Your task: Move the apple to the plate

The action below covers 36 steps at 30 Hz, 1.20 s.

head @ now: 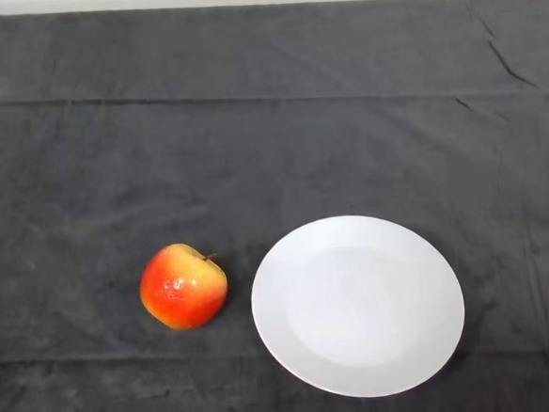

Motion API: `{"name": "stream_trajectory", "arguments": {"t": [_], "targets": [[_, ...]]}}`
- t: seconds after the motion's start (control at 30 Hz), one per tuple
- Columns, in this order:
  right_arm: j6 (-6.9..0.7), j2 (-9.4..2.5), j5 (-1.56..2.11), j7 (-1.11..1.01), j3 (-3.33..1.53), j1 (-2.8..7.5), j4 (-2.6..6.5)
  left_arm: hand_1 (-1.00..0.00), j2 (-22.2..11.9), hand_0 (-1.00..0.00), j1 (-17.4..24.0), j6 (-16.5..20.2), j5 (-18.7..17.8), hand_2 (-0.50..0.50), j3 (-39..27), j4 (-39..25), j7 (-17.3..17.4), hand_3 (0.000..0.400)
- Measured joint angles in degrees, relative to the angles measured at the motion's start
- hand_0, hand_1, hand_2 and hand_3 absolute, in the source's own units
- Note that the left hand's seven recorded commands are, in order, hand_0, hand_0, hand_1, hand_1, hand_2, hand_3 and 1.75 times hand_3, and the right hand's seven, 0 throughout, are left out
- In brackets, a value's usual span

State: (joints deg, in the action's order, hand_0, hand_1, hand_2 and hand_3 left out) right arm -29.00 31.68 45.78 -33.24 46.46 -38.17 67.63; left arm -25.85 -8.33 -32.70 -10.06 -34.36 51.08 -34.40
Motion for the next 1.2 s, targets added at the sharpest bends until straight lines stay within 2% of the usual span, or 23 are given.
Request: {"name": "stream_trajectory", "arguments": {"t": [0.77,0.93,1.2], "targets": [[0.00,0.00,0.00,0.00,0.00,0.00,0.00,0.00,0.00,0.00,0.00,0.19,0.01,0.00,0.11,-0.11,0.00,0.000],[0.00,0.00,0.00,0.00,0.00,0.00,0.00,0.00,0.00,0.00,0.04,3.38,0.09,0.00,0.36,-2.66,-0.35,0.000],[0.00,0.01,0.00,0.00,0.00,0.00,0.00,0.00,0.00,0.00,0.84,9.57,2.05,0.00,3.42,-14.55,-1.31,0.000]]}}
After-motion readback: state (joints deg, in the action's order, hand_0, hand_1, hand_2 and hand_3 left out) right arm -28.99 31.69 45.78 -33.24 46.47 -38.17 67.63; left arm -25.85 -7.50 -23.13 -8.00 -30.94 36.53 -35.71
